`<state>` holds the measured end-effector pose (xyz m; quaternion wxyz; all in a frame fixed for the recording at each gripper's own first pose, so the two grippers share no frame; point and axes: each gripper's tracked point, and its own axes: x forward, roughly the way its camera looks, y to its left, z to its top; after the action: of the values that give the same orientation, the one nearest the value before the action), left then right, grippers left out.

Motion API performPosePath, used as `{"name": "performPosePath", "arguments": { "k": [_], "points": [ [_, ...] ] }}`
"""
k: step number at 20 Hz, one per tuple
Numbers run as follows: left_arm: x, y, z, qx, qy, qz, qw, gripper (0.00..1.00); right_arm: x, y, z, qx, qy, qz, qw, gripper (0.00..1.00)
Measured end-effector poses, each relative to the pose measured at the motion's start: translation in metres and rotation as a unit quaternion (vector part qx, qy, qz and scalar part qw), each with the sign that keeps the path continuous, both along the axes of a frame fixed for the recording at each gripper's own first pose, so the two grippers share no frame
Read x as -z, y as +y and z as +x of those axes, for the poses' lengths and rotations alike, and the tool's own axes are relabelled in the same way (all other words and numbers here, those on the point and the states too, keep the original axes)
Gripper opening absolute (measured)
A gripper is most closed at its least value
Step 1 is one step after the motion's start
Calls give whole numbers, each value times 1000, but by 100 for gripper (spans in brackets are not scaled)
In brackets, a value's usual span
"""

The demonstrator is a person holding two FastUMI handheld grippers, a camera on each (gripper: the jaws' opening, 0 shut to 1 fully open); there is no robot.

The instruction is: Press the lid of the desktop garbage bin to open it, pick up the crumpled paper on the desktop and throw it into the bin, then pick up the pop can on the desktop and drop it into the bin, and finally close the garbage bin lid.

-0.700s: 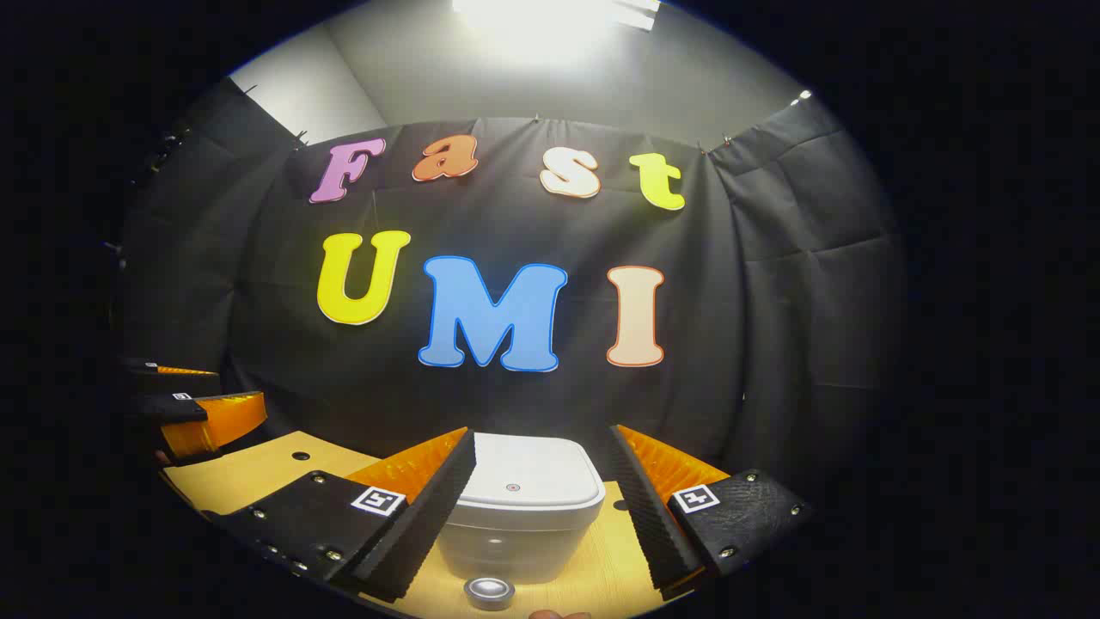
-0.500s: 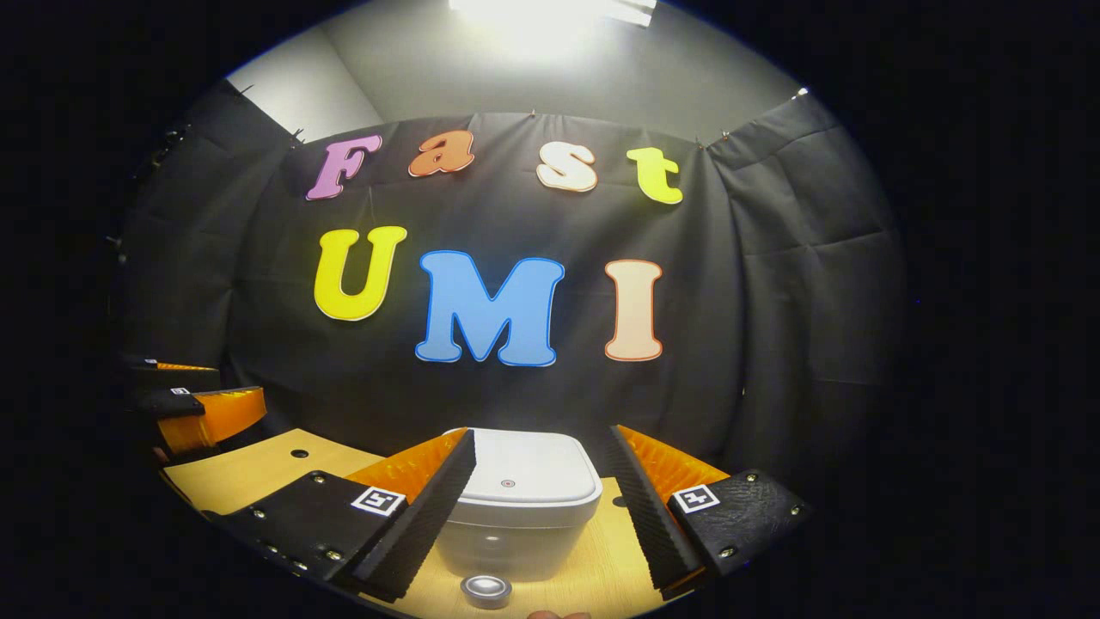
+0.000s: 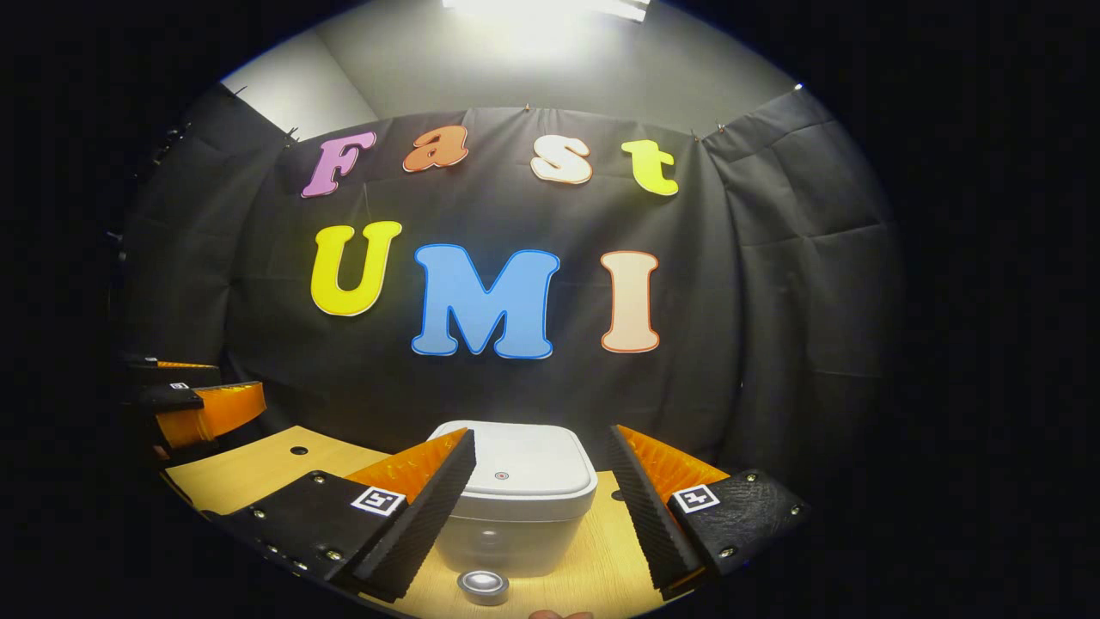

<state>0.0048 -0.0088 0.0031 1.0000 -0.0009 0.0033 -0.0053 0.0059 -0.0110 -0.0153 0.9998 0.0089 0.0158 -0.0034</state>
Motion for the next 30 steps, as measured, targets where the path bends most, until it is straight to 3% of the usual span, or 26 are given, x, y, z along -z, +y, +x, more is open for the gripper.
{"name": "performPosePath", "arguments": {
  "k": [25,30],
  "points": [
    [22,-11,10,19,17,3,1000,95,3,-4,4,-3,2,1,1000,98],
    [24,-11,14,22,18,6,1000,95,2,-1,19,-10,3,-4,1000,98]
  ]
}}
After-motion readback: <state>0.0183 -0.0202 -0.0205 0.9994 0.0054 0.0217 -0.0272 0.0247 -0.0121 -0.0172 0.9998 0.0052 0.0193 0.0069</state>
